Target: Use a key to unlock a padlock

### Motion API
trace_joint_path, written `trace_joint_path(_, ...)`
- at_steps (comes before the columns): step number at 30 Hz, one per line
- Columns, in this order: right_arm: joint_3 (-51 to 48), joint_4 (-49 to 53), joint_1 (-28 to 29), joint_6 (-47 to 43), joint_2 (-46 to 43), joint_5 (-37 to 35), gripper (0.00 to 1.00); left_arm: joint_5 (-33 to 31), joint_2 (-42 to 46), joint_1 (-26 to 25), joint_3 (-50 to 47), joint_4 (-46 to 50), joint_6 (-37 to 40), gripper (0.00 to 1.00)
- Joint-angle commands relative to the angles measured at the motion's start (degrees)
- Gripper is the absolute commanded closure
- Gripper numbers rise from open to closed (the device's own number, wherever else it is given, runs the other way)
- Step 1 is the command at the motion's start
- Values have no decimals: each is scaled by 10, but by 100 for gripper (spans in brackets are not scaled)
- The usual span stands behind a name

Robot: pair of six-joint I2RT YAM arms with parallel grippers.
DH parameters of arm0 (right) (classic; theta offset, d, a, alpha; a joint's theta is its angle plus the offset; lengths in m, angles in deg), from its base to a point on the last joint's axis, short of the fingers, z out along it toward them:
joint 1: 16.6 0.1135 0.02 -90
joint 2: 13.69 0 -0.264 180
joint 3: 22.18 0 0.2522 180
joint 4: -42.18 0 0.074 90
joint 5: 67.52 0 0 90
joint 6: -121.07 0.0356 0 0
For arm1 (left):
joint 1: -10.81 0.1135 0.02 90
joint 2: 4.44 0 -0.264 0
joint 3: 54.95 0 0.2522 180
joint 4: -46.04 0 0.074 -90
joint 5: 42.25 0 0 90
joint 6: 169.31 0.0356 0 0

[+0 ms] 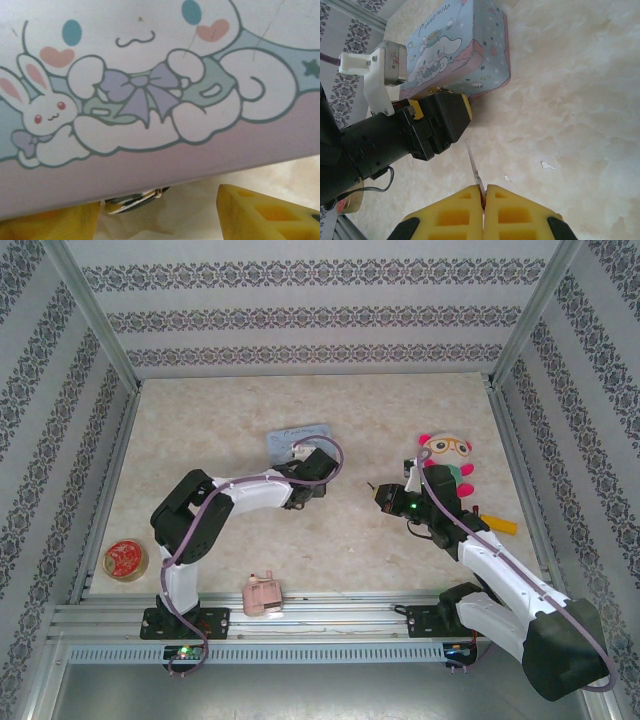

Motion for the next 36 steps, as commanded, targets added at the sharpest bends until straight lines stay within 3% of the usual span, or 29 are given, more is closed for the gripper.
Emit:
trace_joint_path(1,15,-10,-5,-5,-3,0,100,-26,-10,11,10,-10,17,37)
trace_joint_path(16,10,-14,-6,2,-5,0,100,-66,-32,16,21,-20,31,43)
trace_joint_path(36,31,-19,-6,-1,36,11,100,-11,-48,33,27,-59,73,49)
